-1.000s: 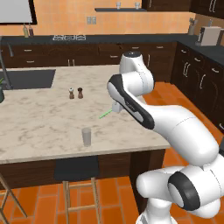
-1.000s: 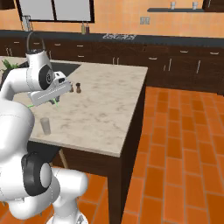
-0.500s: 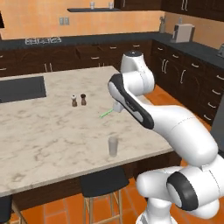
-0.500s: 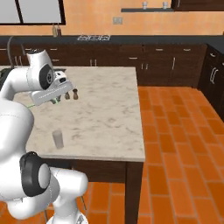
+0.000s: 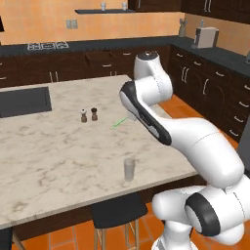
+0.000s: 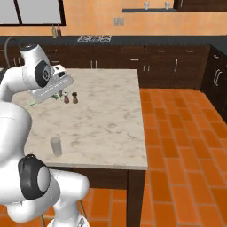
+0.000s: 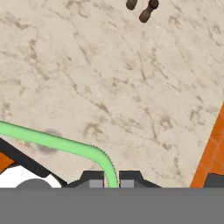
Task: Take a straw from the drawer in front and place it inside the glass cup on the dining counter.
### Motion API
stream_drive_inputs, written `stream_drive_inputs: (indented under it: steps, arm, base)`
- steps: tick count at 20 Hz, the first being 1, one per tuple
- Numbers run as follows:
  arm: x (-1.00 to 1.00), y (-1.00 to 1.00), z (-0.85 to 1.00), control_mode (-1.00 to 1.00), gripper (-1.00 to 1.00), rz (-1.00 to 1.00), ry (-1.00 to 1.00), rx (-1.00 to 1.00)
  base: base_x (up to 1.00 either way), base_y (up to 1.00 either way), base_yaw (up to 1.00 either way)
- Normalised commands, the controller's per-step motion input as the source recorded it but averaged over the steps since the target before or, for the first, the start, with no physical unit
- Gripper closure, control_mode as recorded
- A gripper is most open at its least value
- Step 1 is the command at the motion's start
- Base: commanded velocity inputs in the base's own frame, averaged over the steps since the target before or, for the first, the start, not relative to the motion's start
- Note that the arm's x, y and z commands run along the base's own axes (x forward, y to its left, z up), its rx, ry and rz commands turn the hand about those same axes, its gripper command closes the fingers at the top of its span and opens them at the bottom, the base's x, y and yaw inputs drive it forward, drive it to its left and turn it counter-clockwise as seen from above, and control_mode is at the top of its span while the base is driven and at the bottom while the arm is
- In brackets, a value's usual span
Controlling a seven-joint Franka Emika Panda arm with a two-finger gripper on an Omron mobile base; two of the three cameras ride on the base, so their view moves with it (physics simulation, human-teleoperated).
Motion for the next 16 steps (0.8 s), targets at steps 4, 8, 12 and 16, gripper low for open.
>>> stream_drive_inputs:
  steps: [4,8,12,16]
  arm:
    - [-0.2,0.03,0.15,-1.0,1.0,0.0,-0.4,-0.42]
    - [-0.24,0.0,0.02,-1.0,1.0,-0.01,-0.32,-0.5]
    - [-0.22,0.05,0.0,-1.0,1.0,-0.04,-0.15,-0.46]
    - [-0.31,0.33,-0.03,-1.0,1.0,-0.12,-0.11,-0.45]
  base:
    - [0.0,0.0,0.0]
    - [0.0,0.0,0.0]
    - [0.0,0.0,0.0]
    - [0.0,0.0,0.0]
